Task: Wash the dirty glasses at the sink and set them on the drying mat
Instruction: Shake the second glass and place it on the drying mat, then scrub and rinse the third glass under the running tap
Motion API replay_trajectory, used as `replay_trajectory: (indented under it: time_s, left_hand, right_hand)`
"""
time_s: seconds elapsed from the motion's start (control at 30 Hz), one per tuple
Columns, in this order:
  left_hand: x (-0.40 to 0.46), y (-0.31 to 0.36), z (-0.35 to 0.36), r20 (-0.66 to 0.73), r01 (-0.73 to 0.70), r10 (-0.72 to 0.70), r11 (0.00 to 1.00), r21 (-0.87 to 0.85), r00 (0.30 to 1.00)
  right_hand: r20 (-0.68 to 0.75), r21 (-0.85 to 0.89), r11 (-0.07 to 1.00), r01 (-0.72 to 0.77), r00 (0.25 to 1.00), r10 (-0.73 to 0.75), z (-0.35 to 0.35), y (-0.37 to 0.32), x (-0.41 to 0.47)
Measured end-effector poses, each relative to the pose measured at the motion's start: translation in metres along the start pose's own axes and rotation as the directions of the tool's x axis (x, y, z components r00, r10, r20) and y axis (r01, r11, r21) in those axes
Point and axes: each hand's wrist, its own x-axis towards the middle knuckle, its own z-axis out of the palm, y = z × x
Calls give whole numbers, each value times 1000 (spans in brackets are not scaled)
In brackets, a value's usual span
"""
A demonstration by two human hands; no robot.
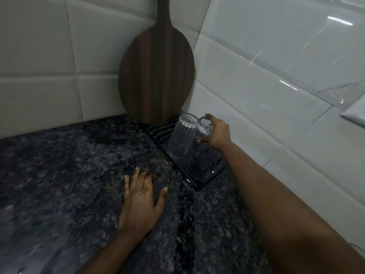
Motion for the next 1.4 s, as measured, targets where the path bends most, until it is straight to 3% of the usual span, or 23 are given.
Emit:
replay_trajectory:
  time_s: [0.27, 0.47, 0.53, 0.6, 0.67, 0.73, 0.8, 0.83, 0.9, 1.1, 1.2, 1.3, 1.4]
  left_hand:
    - [1, -1, 1, 1, -7, 7, 1000, 16, 1000]
    - [1, 2, -1, 10, -6, 6, 999, 35, 1000]
    - [1, 1, 0, 7, -14, 14, 999, 37, 1000]
    - [1, -1, 2, 0, -25, 25, 999, 45, 1000]
    - [0, -1, 0, 7, -32, 32, 998, 60, 999]
    - [0, 1, -2, 27, -40, 38, 997, 71, 999]
    - [1, 4, -6, 59, -35, 32, 998, 54, 998]
    - [1, 5, -8, 78, -23, 20, 999, 32, 997]
    - [0, 7, -14, 80, -15, 16, 1000, -18, 997]
    - [-31, 47, -31, 116, -127, 146, 979, -159, 982]
    - [-64, 99, -31, 271, -224, 330, 907, -358, 904]
    - [-105, 156, -21, 493, -296, 548, 814, -500, 676]
    - [-137, 203, -10, 561, -204, 617, 752, -626, 552]
  right_hand:
    - [-11, 55, 998, -3, 1000, 3, 2, 5, 1]
    - [-93, 441, 882, -164, 969, 227, 3, 10, -62]
    - [-101, 479, 864, -155, 968, 230, 0, 17, -99]
    - [-238, 329, 942, -68, 959, 153, -9, 30, -143]
    - [-382, 25, 999, -32, 923, 39, -23, 50, -186]
    - [-421, -245, 946, -212, 902, 93, -37, 74, -220]
    - [-371, -375, 825, -422, 884, 284, -50, 94, -241]
    - [-297, -414, 770, -486, 871, 390, -55, 99, -247]
    - [-173, -384, 777, -499, 865, 471, -59, 107, -254]
    - [-111, -337, 893, -298, 955, 276, -73, 108, -286]
    - [-160, -141, 985, -102, 984, 79, -93, 98, -324]
    - [-112, -32, 999, 29, 993, -33, -123, 91, -367]
    - [-66, 127, 991, 49, 997, -40, -155, 95, -410]
